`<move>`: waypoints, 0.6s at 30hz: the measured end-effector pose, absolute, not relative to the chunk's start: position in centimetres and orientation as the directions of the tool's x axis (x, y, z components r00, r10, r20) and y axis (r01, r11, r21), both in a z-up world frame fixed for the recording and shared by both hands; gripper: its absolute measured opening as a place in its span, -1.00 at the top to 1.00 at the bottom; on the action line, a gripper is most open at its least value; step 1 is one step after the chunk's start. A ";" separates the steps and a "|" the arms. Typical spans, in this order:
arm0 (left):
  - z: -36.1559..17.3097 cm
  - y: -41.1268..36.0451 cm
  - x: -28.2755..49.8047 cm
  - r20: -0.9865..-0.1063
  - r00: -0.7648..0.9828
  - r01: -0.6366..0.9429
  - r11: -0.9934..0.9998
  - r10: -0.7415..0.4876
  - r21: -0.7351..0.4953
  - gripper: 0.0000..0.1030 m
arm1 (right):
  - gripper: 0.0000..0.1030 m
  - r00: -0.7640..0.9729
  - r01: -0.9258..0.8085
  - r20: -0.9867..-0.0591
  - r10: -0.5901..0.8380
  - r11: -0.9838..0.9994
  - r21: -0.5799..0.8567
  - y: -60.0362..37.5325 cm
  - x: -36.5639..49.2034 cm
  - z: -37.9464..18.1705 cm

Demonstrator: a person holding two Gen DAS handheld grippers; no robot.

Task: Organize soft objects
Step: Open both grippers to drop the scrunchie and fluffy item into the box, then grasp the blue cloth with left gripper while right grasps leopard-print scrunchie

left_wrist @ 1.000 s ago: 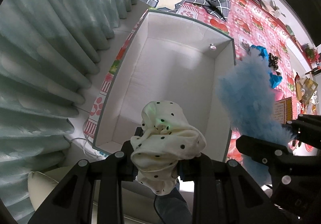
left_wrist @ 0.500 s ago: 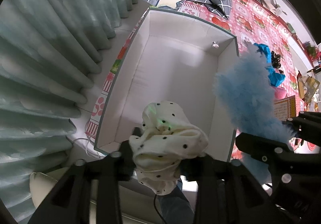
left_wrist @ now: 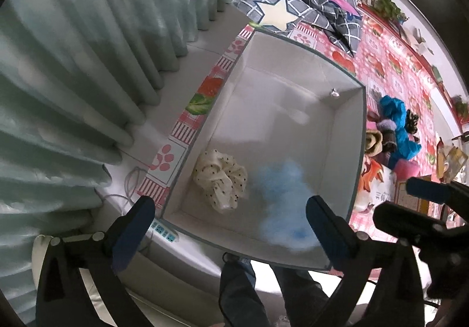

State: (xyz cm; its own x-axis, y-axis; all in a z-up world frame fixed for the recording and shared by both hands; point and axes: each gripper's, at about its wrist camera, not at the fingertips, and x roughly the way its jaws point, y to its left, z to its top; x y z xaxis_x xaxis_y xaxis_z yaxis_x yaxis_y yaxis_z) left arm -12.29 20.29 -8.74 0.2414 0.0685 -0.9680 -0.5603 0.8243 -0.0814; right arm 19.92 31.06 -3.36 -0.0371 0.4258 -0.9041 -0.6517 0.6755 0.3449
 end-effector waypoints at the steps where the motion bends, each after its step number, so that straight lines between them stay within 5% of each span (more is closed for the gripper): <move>1: -8.6 20.3 -12.2 -0.968 0.241 -0.561 0.824 0.070 -0.080 -0.99 | -0.99 -0.021 -0.651 -0.909 0.417 0.684 0.329 30.9 20.0 -3.3; 18: -4.8 14.0 -4.8 -0.957 0.290 -0.331 0.935 -0.028 -0.128 -0.99 | -0.99 0.024 -0.480 -0.888 0.459 0.785 0.392 21.3 25.1 -0.1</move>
